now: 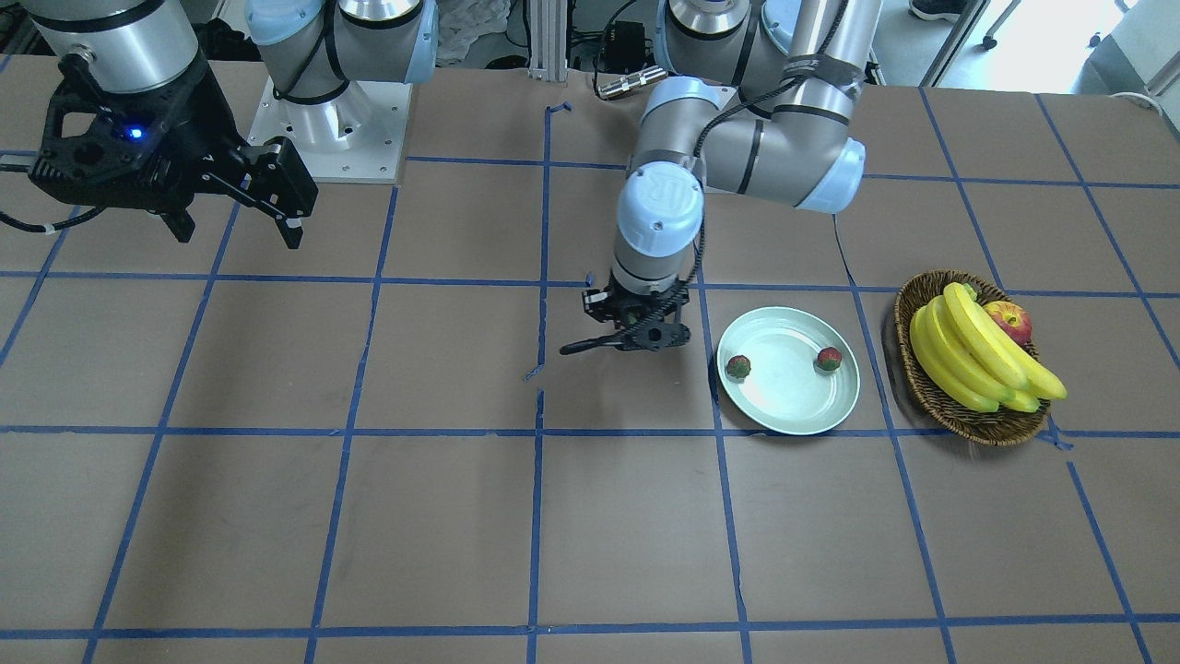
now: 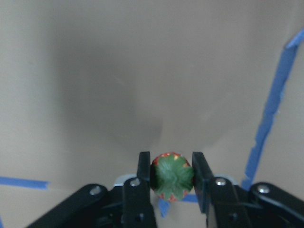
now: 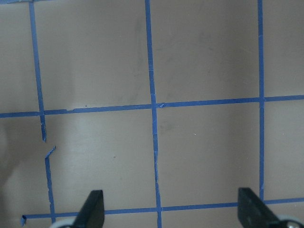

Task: Collect all strawberries into plate
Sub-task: 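Place the strawberry on the plate and open the left gripper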

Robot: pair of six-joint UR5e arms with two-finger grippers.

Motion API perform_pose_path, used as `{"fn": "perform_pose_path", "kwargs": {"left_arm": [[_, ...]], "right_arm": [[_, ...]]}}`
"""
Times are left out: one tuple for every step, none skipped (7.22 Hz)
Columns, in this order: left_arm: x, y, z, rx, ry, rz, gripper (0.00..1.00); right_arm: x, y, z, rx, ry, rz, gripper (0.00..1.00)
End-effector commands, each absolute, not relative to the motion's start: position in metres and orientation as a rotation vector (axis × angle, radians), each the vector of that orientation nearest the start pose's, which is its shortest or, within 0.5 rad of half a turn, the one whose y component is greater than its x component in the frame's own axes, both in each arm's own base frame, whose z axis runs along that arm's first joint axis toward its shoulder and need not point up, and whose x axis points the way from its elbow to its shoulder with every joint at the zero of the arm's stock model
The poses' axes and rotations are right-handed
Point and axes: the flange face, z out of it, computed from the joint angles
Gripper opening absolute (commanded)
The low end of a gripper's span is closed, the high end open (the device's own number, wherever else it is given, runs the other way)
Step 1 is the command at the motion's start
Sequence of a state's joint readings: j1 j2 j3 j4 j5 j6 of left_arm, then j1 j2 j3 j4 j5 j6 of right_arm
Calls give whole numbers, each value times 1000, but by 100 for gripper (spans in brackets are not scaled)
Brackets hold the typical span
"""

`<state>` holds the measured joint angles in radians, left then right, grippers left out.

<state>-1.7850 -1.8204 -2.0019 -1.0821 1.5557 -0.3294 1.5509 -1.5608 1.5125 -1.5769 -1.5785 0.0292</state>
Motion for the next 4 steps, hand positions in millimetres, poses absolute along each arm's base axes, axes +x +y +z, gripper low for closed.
{"fn": "perform_pose_path", "kwargs": {"left_arm": [[-121,-488,224,-115,3082,305,25],[-65,-502,232,-107,3106,284,26],[-36,-504,226,-69,3120,306,34],[-38,-498,223,-78,3122,317,81]], "right_arm": [[123,-504,511,78,3147,-82,100],[122,-504,510,78,3149,-80,100],[123,-504,510,73,3149,-80,100],[123,-504,511,73,3149,-82,100]]}}
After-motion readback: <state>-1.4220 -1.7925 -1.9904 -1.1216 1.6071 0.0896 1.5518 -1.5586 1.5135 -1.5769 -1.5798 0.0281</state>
